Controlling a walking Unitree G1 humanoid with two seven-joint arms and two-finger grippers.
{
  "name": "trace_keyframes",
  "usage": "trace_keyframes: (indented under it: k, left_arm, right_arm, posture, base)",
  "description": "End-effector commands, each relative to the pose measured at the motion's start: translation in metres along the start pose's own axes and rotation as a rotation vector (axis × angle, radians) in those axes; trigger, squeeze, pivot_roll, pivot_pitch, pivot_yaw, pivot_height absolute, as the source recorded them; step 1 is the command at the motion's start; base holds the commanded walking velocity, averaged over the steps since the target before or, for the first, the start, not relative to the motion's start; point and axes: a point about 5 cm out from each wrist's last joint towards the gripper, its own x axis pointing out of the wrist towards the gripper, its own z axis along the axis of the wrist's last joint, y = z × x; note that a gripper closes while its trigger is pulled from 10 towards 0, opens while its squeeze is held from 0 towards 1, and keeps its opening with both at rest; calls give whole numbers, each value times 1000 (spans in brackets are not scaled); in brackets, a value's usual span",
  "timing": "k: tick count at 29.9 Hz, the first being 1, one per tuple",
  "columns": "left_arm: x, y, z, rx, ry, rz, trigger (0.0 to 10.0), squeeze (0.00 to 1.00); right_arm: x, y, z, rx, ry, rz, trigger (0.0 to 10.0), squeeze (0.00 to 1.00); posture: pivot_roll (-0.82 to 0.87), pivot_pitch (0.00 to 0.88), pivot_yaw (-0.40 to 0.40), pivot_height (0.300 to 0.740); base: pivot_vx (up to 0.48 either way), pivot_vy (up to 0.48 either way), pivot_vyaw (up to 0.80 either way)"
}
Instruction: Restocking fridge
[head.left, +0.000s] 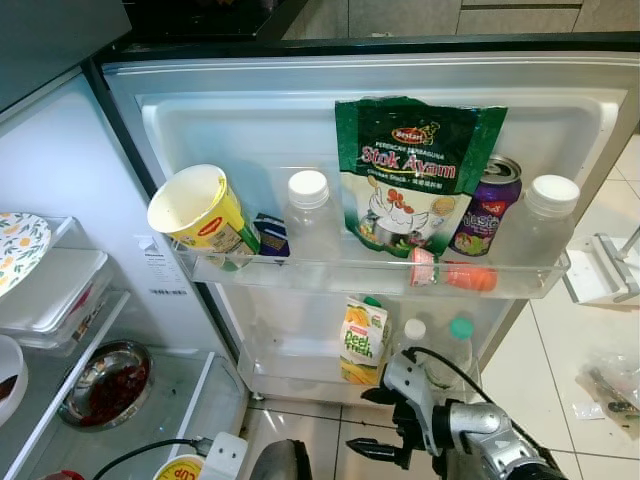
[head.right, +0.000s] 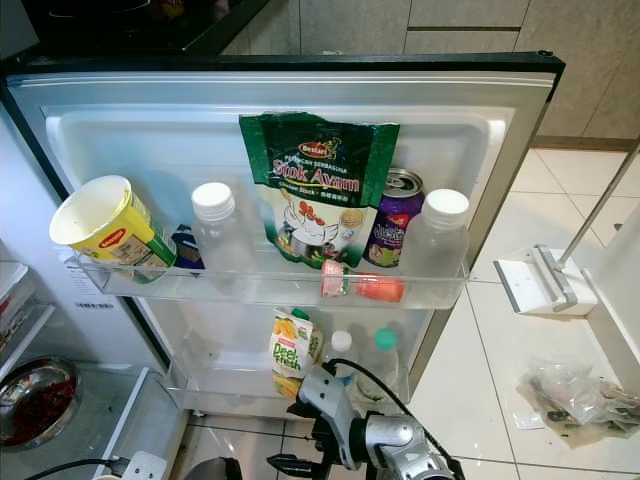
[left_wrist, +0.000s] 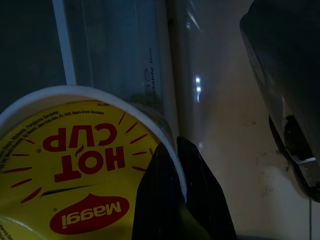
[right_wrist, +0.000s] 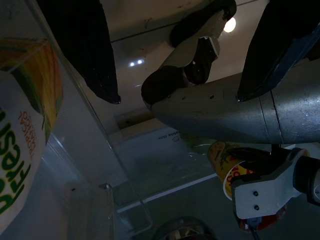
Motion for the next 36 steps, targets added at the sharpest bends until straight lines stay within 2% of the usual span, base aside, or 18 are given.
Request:
trace_keyframes:
  k: [1, 18, 23, 36]
  left_arm:
    - [0, -10, 2, -8, 6, -50, 10000, 0]
    - [1, -12, -2, 21, 65, -91, 10000, 0]
    - [0, -12, -4, 20, 88, -97, 10000, 0]
    - [0, -13, -7, 17, 134, -110, 10000, 0]
  right_arm:
    - [-1, 1, -1, 12, -8, 4, 10000, 0]
    - [0, 6, -5, 46, 4, 31, 10000, 0]
    - [1, 5, -12, 48, 74, -6, 10000, 0]
    - [-1, 7, -15, 73, 69, 22, 10000, 0]
  posture:
    - [-22, 0, 12, 550]
    - [-23, 0, 13, 610]
    - [-22, 0, 11, 610]
    - [-24, 0, 7, 610]
  base:
    - [0, 0, 0]
    - [0, 0, 0]
    - [0, 0, 0]
    - [0, 0, 0]
